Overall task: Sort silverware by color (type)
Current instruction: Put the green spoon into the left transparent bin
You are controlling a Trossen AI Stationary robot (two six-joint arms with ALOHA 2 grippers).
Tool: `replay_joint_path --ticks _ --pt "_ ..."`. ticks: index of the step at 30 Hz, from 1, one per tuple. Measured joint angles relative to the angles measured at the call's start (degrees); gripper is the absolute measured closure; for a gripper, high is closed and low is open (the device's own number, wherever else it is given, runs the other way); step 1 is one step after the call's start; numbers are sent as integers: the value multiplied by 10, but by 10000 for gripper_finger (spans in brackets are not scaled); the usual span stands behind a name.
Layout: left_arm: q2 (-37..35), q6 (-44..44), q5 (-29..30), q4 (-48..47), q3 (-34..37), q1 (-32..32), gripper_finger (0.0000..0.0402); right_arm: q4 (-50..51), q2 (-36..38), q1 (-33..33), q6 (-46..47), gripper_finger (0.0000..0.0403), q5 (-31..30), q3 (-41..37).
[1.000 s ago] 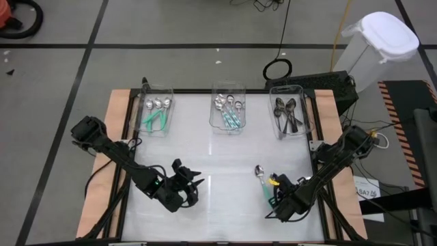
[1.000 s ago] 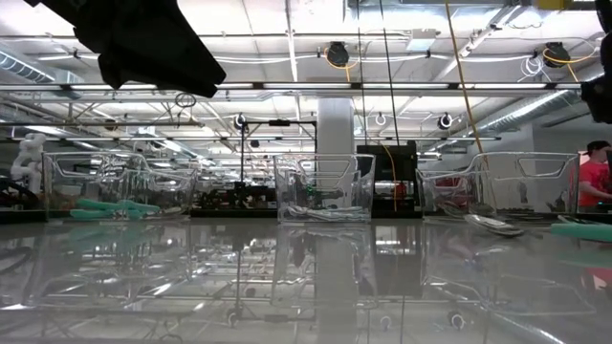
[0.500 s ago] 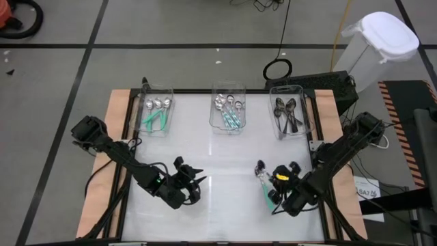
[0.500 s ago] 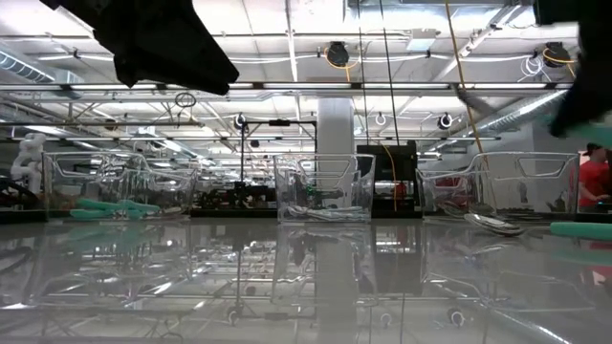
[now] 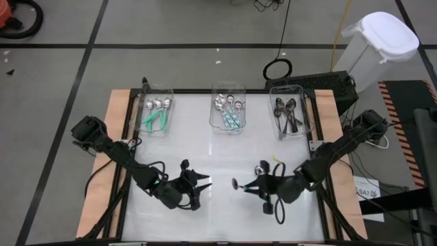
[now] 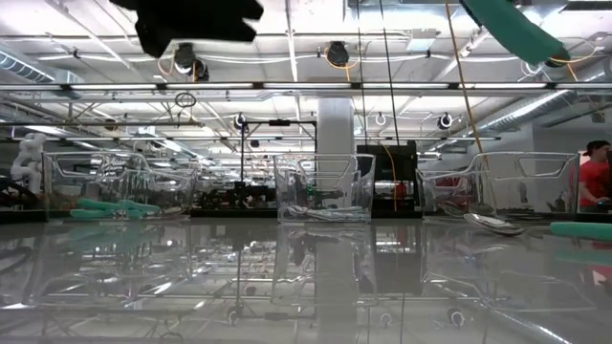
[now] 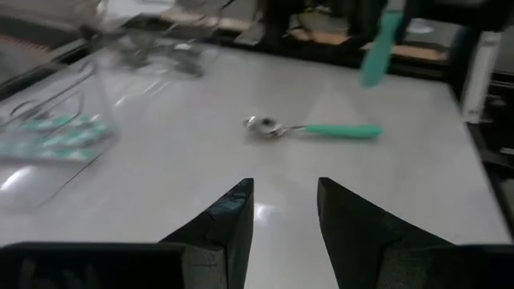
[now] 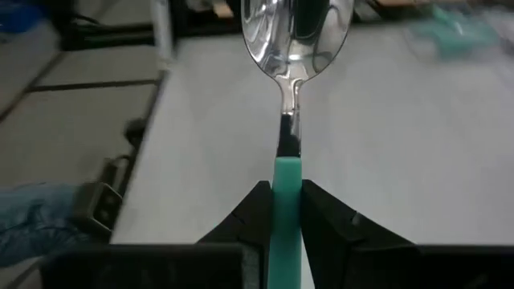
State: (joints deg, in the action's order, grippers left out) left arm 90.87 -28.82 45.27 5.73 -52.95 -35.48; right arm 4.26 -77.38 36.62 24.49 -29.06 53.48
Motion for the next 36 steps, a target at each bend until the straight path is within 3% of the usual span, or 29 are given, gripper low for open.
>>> replay_joint_path --ticks 4,8,13,17,22,36 --pt "0 37 -1 26 0 -13 263 -87 -6 -17 -74 358 21 -10" --pt "1 30 5 27 0 -19 249 -220 -32 -27 -97 358 -21 -45" --pt "22 49 45 45 0 -15 189 -392 -96 -49 -149 358 -100 -58" --pt "50 33 104 56 0 -3 139 -503 -142 -74 -174 358 -102 -58" --pt "79 42 124 96 0 12 116 -582 -190 -101 -178 358 -123 -58" --pt "86 48 113 114 0 60 116 -682 -269 -134 -265 358 -129 -13"
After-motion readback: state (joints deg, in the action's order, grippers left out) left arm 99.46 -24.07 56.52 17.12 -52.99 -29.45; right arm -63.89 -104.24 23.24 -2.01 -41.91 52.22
